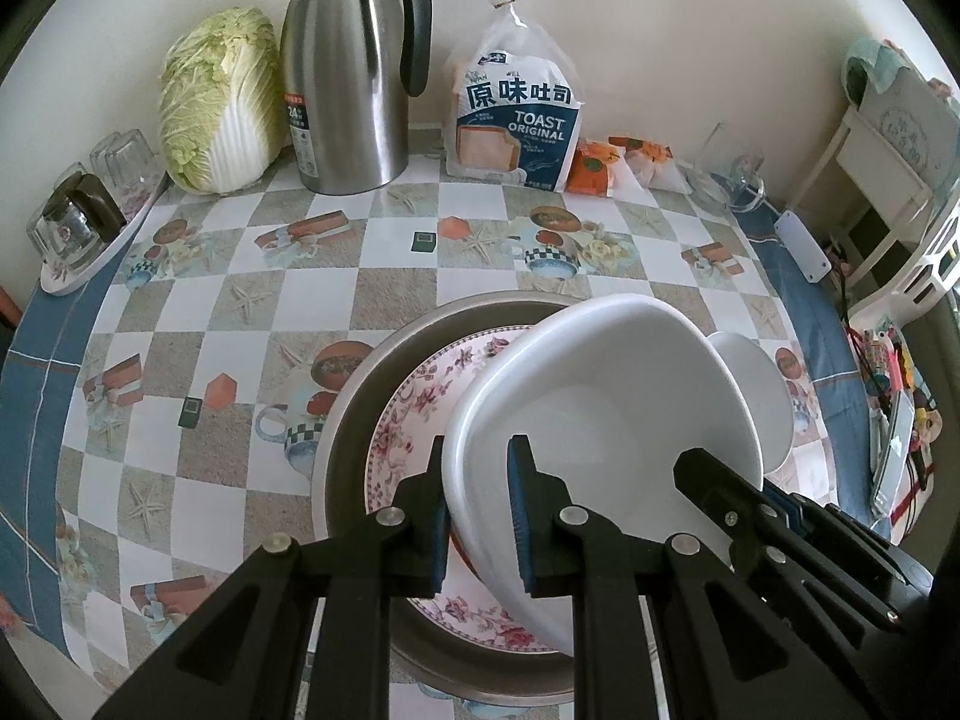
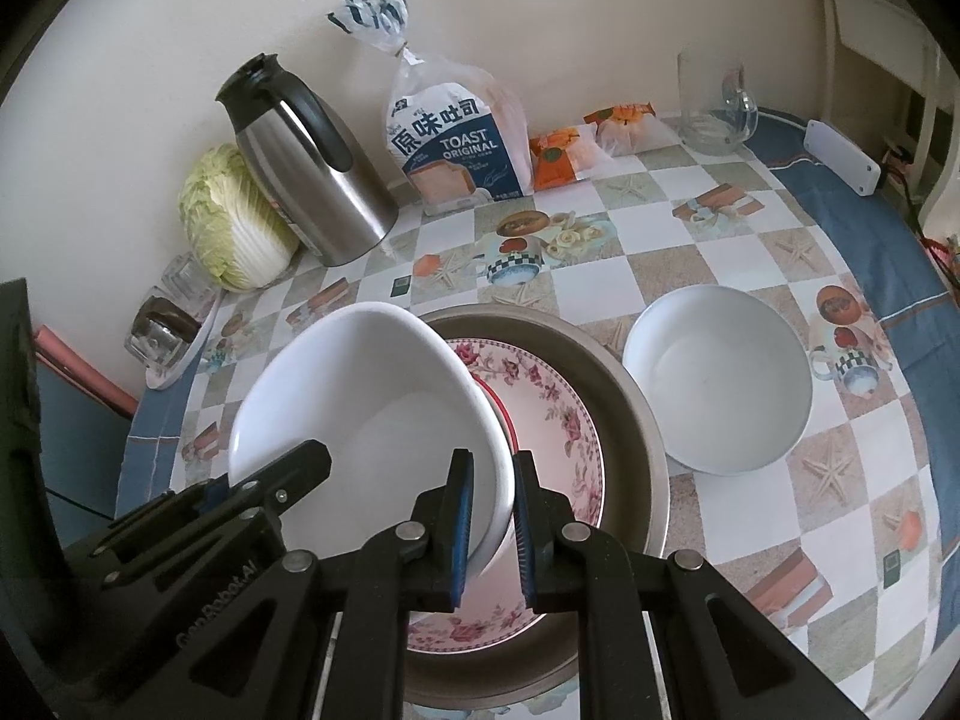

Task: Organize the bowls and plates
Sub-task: 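Lower the square bowl into the red-rimmed bowl with both tools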

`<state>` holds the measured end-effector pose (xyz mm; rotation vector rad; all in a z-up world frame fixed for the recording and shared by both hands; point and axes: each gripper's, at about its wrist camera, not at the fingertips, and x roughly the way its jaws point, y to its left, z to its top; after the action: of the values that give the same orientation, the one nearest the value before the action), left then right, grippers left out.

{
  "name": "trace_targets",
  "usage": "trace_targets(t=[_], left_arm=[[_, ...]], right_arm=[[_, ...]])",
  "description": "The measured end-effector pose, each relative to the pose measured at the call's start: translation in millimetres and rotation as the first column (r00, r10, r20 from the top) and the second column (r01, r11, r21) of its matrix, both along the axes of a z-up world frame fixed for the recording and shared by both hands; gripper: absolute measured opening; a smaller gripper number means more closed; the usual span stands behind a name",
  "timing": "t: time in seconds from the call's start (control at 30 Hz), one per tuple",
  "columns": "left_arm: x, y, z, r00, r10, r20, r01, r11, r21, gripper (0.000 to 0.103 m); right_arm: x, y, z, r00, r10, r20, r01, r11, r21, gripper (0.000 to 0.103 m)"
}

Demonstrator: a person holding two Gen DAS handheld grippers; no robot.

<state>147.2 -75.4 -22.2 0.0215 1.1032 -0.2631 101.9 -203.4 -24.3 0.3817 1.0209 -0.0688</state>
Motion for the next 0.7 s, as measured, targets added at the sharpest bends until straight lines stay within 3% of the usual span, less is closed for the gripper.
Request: trace_targets(t=[0.47, 0.7], left_arm=[[2.1, 1.9, -3.8, 1.000, 0.013, -0.006, -0.013, 1.000, -0.003, 0.017], [2.0, -0.7, -3.7, 1.000, 0.005, 0.010, -0.005, 0.999, 0.037, 0.017]], right_arm=[[0.9, 3.2, 1.2, 1.000, 0.006, 0.001, -0.006, 1.000, -0.031, 0.014], [1.7, 3.9, 2.2, 1.000, 0.010, 0.001, -0.010, 0.999, -0.045, 0.014]])
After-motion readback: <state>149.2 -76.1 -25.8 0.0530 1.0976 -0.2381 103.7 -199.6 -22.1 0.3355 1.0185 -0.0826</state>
